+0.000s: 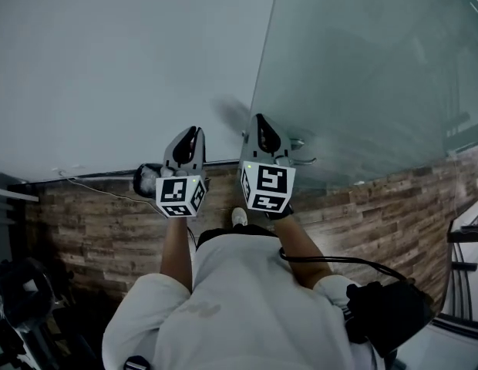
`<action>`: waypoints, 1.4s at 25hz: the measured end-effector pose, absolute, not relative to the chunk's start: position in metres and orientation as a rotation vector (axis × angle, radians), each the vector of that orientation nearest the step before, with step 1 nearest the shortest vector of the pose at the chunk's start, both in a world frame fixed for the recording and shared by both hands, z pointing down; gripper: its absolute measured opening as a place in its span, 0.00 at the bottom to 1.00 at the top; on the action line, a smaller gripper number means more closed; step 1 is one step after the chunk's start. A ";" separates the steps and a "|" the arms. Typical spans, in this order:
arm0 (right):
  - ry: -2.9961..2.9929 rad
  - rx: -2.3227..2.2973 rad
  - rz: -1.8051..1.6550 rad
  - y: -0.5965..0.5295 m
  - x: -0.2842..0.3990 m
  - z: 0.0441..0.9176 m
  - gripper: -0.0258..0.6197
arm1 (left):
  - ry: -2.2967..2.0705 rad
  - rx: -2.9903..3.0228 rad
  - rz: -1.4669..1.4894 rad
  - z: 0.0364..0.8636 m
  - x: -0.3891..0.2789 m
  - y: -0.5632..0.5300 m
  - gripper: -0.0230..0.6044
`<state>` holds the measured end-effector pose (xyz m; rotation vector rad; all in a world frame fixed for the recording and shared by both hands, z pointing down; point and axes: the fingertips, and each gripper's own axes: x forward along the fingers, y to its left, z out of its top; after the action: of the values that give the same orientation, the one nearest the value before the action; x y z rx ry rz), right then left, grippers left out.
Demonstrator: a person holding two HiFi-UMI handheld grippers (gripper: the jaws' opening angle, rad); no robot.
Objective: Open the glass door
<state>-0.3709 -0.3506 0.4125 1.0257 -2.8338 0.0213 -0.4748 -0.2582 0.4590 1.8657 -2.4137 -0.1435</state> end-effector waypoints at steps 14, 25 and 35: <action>-2.739 1.237 0.157 -0.444 -0.409 0.426 0.04 | -2.270 2.032 -0.120 0.452 -0.516 -0.338 0.10; -2.704 1.506 0.106 -0.424 -0.371 0.411 0.04 | -1.798 2.442 -0.151 0.429 -0.474 -0.353 0.09; -2.106 2.333 0.077 -0.252 -0.073 0.392 0.04 | -0.937 2.866 -0.205 0.388 -0.181 -0.304 0.04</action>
<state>-0.0734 -0.2516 0.3923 2.3332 -2.1057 0.0769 -0.1810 -0.3035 0.3881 2.8655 -0.9371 -0.2054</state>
